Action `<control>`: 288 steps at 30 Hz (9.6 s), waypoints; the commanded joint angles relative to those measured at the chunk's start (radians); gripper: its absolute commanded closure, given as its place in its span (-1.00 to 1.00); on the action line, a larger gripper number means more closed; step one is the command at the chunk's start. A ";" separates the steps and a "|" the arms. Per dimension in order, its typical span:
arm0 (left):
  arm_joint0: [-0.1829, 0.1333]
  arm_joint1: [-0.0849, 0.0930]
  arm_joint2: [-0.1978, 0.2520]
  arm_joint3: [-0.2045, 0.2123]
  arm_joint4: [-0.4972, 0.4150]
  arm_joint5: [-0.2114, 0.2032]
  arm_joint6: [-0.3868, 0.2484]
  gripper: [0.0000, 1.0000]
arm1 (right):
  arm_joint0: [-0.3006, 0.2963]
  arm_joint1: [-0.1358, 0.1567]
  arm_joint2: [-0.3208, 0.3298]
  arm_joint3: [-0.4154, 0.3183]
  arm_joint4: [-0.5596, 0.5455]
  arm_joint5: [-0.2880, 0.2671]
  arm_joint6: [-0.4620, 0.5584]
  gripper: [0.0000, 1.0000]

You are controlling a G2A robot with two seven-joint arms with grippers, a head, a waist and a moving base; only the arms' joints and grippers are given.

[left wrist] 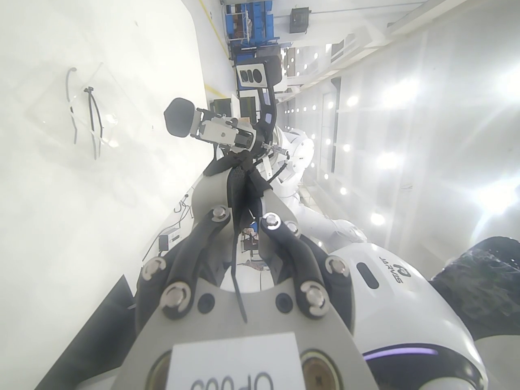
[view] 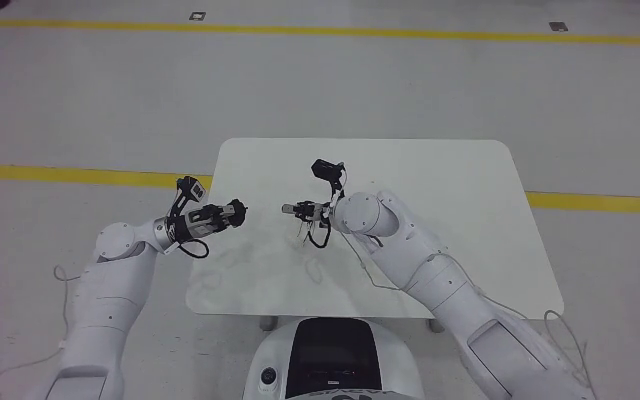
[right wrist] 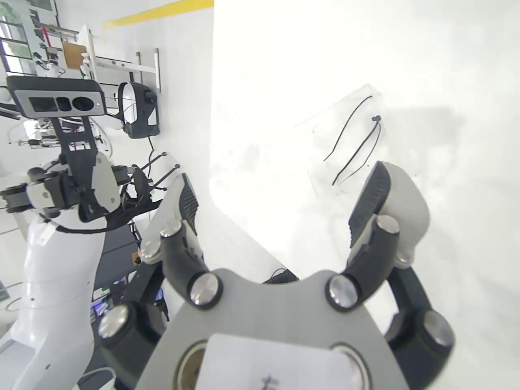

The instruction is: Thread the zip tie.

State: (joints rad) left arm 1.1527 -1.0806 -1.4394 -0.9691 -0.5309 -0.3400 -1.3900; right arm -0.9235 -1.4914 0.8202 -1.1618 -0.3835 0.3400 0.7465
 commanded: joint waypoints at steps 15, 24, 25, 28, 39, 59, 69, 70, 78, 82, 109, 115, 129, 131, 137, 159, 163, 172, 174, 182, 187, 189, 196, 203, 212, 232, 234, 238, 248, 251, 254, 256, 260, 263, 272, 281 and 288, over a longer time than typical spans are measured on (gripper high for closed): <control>0.000 0.000 0.000 0.000 0.000 0.000 0.000 1.00 | 0.122 -0.073 -0.027 0.160 -0.161 0.000 0.142 -1.00; 0.000 0.000 0.000 0.000 0.000 0.000 0.000 1.00 | 0.230 -0.198 -0.022 0.372 -0.274 0.000 0.246 -1.00; 0.000 0.000 0.000 0.000 0.000 0.000 0.000 1.00 | 0.241 -0.212 -0.017 0.398 -0.284 0.000 0.249 -1.00; 0.000 0.000 0.000 0.000 0.000 0.000 0.000 1.00 | 0.275 -0.259 0.007 0.496 -0.317 0.000 0.257 -1.00; 0.000 0.000 0.000 0.000 0.000 0.000 0.000 1.00 | 0.293 -0.291 0.017 0.556 -0.344 0.000 0.270 -1.00; 0.000 0.000 0.000 0.000 0.000 0.000 0.000 1.00 | 0.341 -0.360 -0.003 0.680 -0.425 0.000 0.275 -1.00; 0.000 0.000 0.000 0.000 0.000 0.000 0.000 1.00 | 0.322 -0.379 -0.007 0.680 -0.471 0.000 0.228 -1.00; 0.000 0.000 0.000 0.000 0.000 0.000 0.000 1.00 | 0.325 -0.384 -0.005 0.693 -0.475 0.000 0.227 -1.00; 0.000 0.000 0.000 0.000 0.000 0.000 0.000 1.00 | 0.341 -0.401 0.014 0.738 -0.481 0.000 0.210 -1.00; 0.000 0.000 0.000 0.000 0.000 0.000 0.000 1.00 | 0.324 -0.399 0.012 0.725 -0.487 -0.009 0.177 -1.00; 0.000 0.000 0.000 0.000 0.000 0.000 0.000 1.00 | 0.265 -0.403 0.080 0.651 -0.623 0.000 0.209 0.38; 0.000 0.000 0.000 0.000 0.000 0.000 0.000 1.00 | 0.275 -0.415 0.123 0.695 -0.639 0.000 0.211 0.48; 0.000 0.000 0.000 0.000 0.000 0.000 0.000 1.00 | 0.318 -0.463 0.170 0.826 -0.660 0.000 0.178 0.68; 0.000 0.000 0.000 0.000 0.000 0.000 0.000 1.00 | 0.329 -0.469 0.177 0.853 -0.661 0.000 0.172 0.68; 0.000 0.000 0.000 0.000 0.000 0.000 0.000 1.00 | 0.365 -0.487 0.195 0.930 -0.665 0.000 0.156 0.68; 0.000 0.000 0.000 0.000 0.000 0.000 0.000 1.00 | 0.430 -0.512 0.209 1.064 -0.682 0.000 0.109 0.56; 0.000 0.000 0.000 0.000 0.000 0.000 0.000 1.00 | 0.422 -0.513 0.202 1.052 -0.688 0.000 0.118 0.56; 0.000 0.000 0.000 0.000 0.000 0.000 0.000 1.00 | 0.393 -0.512 0.176 1.005 -0.696 0.000 0.125 0.50; 0.000 0.000 0.000 0.000 0.000 0.000 0.000 1.00 | 0.386 -0.512 0.171 0.998 -0.692 0.000 0.119 0.48; 0.000 0.000 0.000 0.000 0.000 0.000 0.000 1.00 | 0.376 -0.510 0.156 0.998 -0.673 0.000 0.100 0.50; 0.000 0.000 0.000 0.000 0.000 0.000 0.000 1.00 | 0.379 -0.512 0.146 1.014 -0.670 0.000 0.094 0.50; 0.000 0.000 0.000 0.000 0.000 0.000 0.000 1.00 | 0.380 -0.513 0.142 1.017 -0.668 0.000 0.095 0.50; 0.000 0.000 0.000 0.000 0.000 0.000 0.000 1.00 | 0.381 -0.515 0.124 1.027 -0.661 0.000 0.097 0.48; 0.000 0.000 0.000 0.000 0.000 0.000 0.000 1.00 | 0.384 -0.517 0.109 1.039 -0.647 0.000 0.091 0.50; 0.000 0.000 0.000 0.000 0.000 0.000 0.000 1.00 | 0.378 -0.517 0.084 1.035 -0.617 0.000 0.079 0.56; 0.000 0.000 0.000 0.000 0.000 0.000 0.000 1.00 | 0.374 -0.522 0.004 1.048 -0.523 0.000 0.020 0.52; 0.000 0.000 0.000 0.000 0.000 0.000 0.000 1.00 | 0.375 -0.524 -0.009 1.053 -0.513 0.000 0.018 0.52; 0.000 0.000 0.000 0.000 0.000 0.000 0.000 1.00 | 0.377 -0.527 -0.036 1.058 -0.489 0.000 0.015 0.52; 0.000 0.000 0.000 0.000 0.000 0.000 0.000 1.00 | 0.388 -0.533 -0.119 1.086 -0.419 0.000 0.014 0.58; 0.000 0.000 0.000 0.000 0.000 0.000 0.000 1.00 | 0.391 -0.533 -0.142 1.093 -0.396 0.000 0.019 0.60; 0.000 0.000 0.000 0.000 0.000 0.000 0.000 1.00 | 0.392 -0.533 -0.166 1.093 -0.369 0.000 0.021 0.60; 0.000 0.000 0.000 0.000 0.000 0.000 0.000 1.00 | 0.391 -0.533 -0.169 1.088 -0.360 0.000 0.017 0.58; 0.000 0.000 0.000 0.000 0.000 0.000 0.000 1.00 | 0.386 -0.533 -0.172 1.074 -0.356 0.000 0.003 0.58; 0.000 0.000 0.000 0.000 0.000 0.000 0.000 1.00 | 0.384 -0.533 -0.174 1.072 -0.356 0.000 0.003 0.56; 0.000 0.000 0.000 0.000 0.000 0.000 0.000 1.00 | 0.375 -0.533 -0.179 1.066 -0.359 0.000 0.007 0.58; 0.000 0.000 0.000 0.000 0.000 0.000 0.000 1.00 | 0.375 -0.533 -0.179 1.070 -0.367 0.000 0.011 0.68; 0.000 0.000 0.000 0.000 0.000 0.000 0.000 1.00 | 0.379 -0.533 -0.176 1.077 -0.368 0.000 0.012 0.70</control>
State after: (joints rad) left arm 1.1527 -1.0806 -1.4394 -0.9691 -0.5309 -0.3400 -1.3900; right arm -0.5446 -2.0246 0.6437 -0.0846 -0.7514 0.3400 0.7587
